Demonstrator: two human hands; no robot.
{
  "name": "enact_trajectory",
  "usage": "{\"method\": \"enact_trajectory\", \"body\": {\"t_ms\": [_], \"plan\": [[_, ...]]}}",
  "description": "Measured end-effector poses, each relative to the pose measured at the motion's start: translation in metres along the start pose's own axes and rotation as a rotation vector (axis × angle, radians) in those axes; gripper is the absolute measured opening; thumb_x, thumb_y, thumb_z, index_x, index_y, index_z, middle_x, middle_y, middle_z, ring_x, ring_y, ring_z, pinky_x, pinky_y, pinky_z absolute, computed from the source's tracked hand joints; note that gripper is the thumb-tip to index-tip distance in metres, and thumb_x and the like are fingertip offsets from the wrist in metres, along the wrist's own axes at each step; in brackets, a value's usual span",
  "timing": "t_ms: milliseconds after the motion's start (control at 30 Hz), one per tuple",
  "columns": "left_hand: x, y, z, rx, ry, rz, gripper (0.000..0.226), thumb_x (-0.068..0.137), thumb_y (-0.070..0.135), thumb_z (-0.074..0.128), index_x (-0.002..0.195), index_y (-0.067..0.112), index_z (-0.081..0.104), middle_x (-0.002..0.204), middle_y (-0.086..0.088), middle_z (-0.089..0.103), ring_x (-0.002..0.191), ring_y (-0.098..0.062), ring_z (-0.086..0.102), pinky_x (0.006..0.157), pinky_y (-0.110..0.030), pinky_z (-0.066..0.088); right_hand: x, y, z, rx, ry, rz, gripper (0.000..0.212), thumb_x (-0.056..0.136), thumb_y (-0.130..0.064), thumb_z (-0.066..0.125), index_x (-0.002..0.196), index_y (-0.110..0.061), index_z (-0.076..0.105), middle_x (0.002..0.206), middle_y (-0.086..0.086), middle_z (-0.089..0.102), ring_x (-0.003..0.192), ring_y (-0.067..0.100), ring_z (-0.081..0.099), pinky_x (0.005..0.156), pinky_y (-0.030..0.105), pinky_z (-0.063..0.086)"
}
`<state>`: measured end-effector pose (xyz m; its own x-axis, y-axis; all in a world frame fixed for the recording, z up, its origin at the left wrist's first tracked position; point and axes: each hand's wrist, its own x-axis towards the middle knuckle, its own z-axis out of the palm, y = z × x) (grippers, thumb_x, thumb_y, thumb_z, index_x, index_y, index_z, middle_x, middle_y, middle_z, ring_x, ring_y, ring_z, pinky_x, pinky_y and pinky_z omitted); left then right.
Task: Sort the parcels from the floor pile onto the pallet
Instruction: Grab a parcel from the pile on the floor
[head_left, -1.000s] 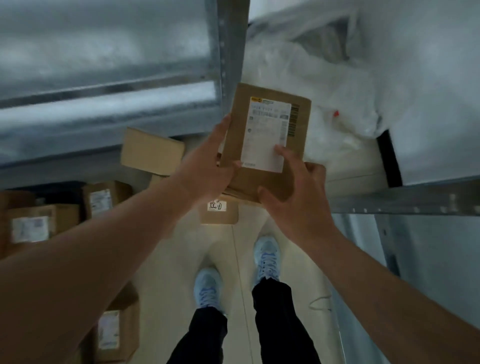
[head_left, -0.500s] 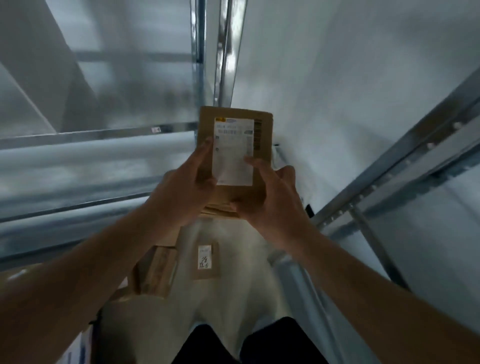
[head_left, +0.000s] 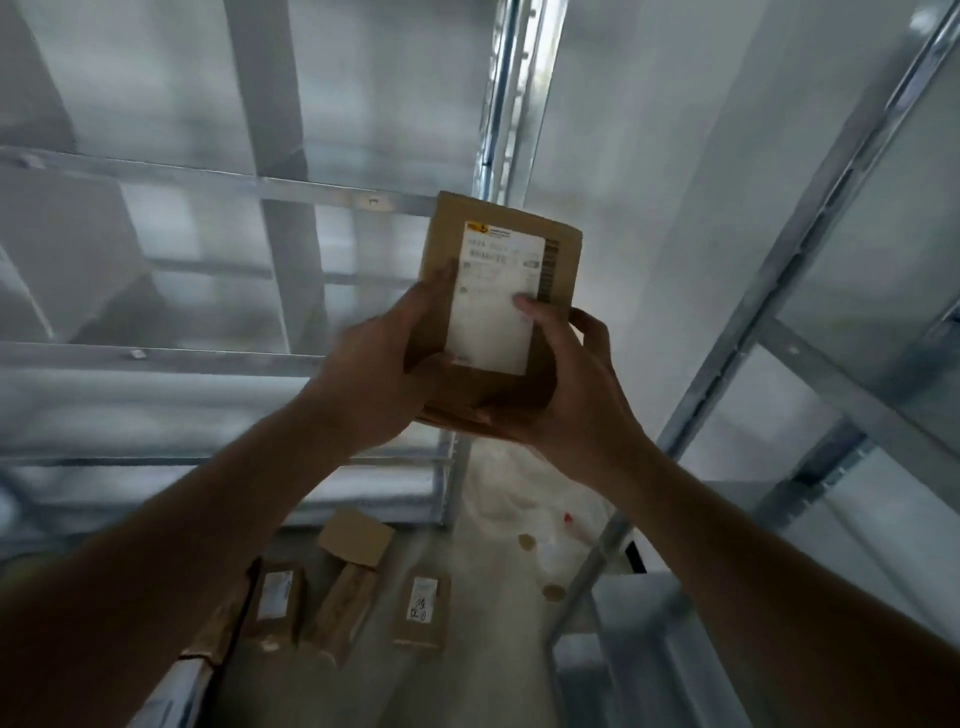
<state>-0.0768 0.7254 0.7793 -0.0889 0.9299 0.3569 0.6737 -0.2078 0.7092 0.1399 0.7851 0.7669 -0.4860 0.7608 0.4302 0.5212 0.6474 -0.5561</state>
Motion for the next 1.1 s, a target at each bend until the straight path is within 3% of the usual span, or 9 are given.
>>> {"method": "enact_trajectory", "body": {"t_ms": [100,233,333,433,533,667,800,933,1100], "plan": [[-0.05,0.029,-0.013,0.071,0.058,-0.034,0.081,0.101,0.025,0.061,0.155,0.06,0.011,0.128,0.009,0.057,0.11,-0.015,0.059,0.077,-0.015,0.052,-0.034,-0.03,-0.014,0.043,-0.038,-0.035,0.106,0.075,-0.036,0.094,0.159,-0.031,0.029,0.167,-0.002,0.016,0.15,0.014,0.024,0.117,0.032,0.041],[-0.13,0.059,-0.043,0.143,0.138,-0.12,0.088,0.1,0.024,0.064,0.151,0.067,0.008,0.141,0.0,0.059,0.117,-0.023,0.064,0.089,-0.039,0.061,-0.072,-0.079,-0.016,0.11,-0.102,-0.124,0.109,0.071,-0.035,0.096,0.159,-0.033,0.031,0.162,0.0,0.018,0.148,0.017,0.028,0.118,0.031,0.038],[-0.192,0.071,-0.071,0.19,0.232,-0.168,0.088,0.098,0.025,0.065,0.149,0.07,0.009,0.14,0.001,0.061,0.118,-0.022,0.064,0.089,-0.037,0.061,-0.093,-0.12,-0.002,0.133,-0.168,-0.208,0.113,0.068,-0.034,0.098,0.158,-0.039,0.031,0.159,-0.003,0.018,0.149,0.018,0.028,0.118,0.026,0.035],[-0.258,0.081,-0.095,0.237,0.33,-0.258,0.087,0.098,0.029,0.064,0.149,0.072,0.007,0.138,-0.001,0.061,0.113,-0.019,0.066,0.085,-0.039,0.063,-0.115,-0.164,0.016,0.156,-0.245,-0.301,0.114,0.068,-0.039,0.098,0.157,-0.044,0.028,0.158,-0.009,0.018,0.147,0.016,0.029,0.109,0.012,0.03],[-0.326,0.088,-0.122,0.314,0.414,-0.367,0.086,0.098,0.032,0.063,0.15,0.07,0.006,0.136,0.001,0.062,0.106,-0.014,0.066,0.077,-0.022,0.058,-0.143,-0.216,0.038,0.192,-0.329,-0.377,0.114,0.068,-0.039,0.098,0.157,-0.045,0.029,0.159,-0.01,0.016,0.15,0.021,0.03,0.115,0.028,0.037],[-0.419,0.101,-0.157,0.37,0.46,-0.519,0.091,0.097,0.026,0.066,0.152,0.067,0.006,0.139,-0.004,0.061,0.115,-0.025,0.066,0.091,-0.046,0.061,-0.194,-0.283,0.069,0.258,-0.417,-0.458,0.114,0.068,-0.041,0.098,0.158,-0.047,0.028,0.159,-0.008,0.018,0.15,0.023,0.03,0.119,0.041,0.038],[-0.517,0.115,-0.18,0.378,0.452,-0.665,0.1,0.096,0.014,0.069,0.153,0.065,0.003,0.146,-0.003,0.056,0.121,-0.025,0.065,0.086,-0.043,0.063,-0.256,-0.341,0.1,0.306,-0.54,-0.501,0.115,0.07,-0.042,0.096,0.16,-0.045,0.024,0.163,-0.003,0.019,0.152,0.023,0.028,0.119,0.038,0.036],[-0.602,0.123,-0.195,0.361,0.477,-0.785,0.105,0.094,0.011,0.071,0.15,0.068,0.004,0.145,-0.001,0.057,0.123,-0.026,0.064,0.084,-0.044,0.064,-0.314,-0.385,0.129,0.372,-0.657,-0.548,0.113,0.072,-0.041,0.095,0.16,-0.046,0.023,0.154,-0.019,0.014,0.141,0.011,0.027,0.113,0.03,0.035],[-0.669,0.127,-0.209,0.35,0.507,-0.855,0.102,0.094,0.012,0.071,0.15,0.068,0.006,0.144,-0.001,0.057,0.121,-0.029,0.065,0.079,-0.046,0.065,-0.358,-0.419,0.156,0.459,-0.749,-0.578,0.113,0.073,-0.038,0.095,0.16,-0.042,0.023,0.147,-0.025,0.018,0.134,0.002,0.027,0.109,0.019,0.036]]}}
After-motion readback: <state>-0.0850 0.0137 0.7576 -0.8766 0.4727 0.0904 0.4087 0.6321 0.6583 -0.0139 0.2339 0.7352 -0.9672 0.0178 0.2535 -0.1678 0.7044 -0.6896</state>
